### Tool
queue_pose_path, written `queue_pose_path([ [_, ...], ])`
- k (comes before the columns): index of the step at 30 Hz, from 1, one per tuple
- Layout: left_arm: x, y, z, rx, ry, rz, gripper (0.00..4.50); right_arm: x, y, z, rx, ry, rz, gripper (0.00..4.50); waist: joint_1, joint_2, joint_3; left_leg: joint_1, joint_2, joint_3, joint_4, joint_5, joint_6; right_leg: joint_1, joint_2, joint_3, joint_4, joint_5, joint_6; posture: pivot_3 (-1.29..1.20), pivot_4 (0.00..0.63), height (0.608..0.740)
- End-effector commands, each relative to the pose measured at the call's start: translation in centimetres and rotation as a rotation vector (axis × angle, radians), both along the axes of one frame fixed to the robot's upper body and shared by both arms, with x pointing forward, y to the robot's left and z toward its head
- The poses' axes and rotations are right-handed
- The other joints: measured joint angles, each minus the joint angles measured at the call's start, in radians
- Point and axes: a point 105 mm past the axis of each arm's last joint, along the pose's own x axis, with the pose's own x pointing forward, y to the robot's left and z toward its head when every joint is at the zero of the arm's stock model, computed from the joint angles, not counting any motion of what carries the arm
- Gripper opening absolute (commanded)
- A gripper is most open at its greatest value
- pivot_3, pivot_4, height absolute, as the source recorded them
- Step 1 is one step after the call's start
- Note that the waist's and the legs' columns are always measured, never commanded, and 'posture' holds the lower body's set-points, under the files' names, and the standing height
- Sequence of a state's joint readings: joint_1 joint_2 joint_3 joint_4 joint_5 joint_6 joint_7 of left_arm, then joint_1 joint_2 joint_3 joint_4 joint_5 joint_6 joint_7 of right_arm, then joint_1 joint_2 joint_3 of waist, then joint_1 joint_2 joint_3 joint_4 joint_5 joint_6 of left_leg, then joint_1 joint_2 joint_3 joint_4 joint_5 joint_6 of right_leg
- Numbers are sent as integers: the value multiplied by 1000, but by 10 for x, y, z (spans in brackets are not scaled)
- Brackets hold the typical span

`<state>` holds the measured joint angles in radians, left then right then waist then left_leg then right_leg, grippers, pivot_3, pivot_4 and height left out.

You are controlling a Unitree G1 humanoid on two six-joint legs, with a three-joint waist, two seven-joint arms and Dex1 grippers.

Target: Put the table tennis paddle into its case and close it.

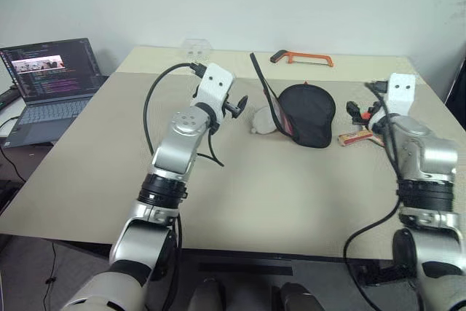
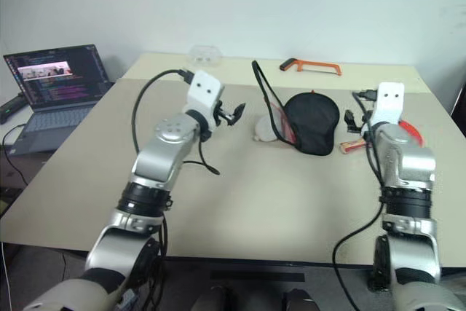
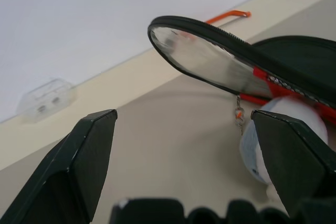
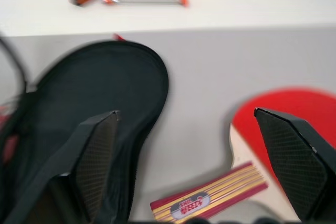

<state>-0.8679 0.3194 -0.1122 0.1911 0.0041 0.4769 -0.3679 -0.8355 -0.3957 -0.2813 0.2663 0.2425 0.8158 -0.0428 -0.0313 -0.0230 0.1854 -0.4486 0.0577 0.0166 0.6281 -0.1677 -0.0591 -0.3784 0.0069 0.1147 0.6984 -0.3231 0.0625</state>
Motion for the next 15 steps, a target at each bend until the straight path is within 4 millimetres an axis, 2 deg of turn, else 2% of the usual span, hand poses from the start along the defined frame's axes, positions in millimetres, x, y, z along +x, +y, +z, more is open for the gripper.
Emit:
queue_pose_path([
  [1, -11, -9, 5, 37, -17, -95, 4455, 3, -19, 8, 37, -24, -150, 4500, 3, 0, 0, -1, 0, 0, 0, 0, 0, -1, 0, 0, 0, 0, 0, 0, 150, 740],
  [5, -28, -5, -8, 108, 17, -189, 4455, 9, -22, -4, 95, 10, -300, 4500, -4, 0, 0, -2, 1, 0, -1, 0, 0, -2, 0, 0, 0, 0, 0, 0, 150, 740],
  [9, -53, 9, -2, 119, 16, -326, 4455, 13, -18, -4, 112, 18, -383, 4500, -20, 0, 0, -2, 3, 1, -1, 0, 0, -4, 2, 1, 1, 0, -1, 0, 150, 740],
  [15, -61, 33, -4, 158, 30, -323, 4455, 24, -2, -18, 158, 95, -395, 4500, -34, 1, 0, -1, 3, 1, -1, 0, 0, -4, 2, 1, 2, 0, -2, 0, 150, 740],
])
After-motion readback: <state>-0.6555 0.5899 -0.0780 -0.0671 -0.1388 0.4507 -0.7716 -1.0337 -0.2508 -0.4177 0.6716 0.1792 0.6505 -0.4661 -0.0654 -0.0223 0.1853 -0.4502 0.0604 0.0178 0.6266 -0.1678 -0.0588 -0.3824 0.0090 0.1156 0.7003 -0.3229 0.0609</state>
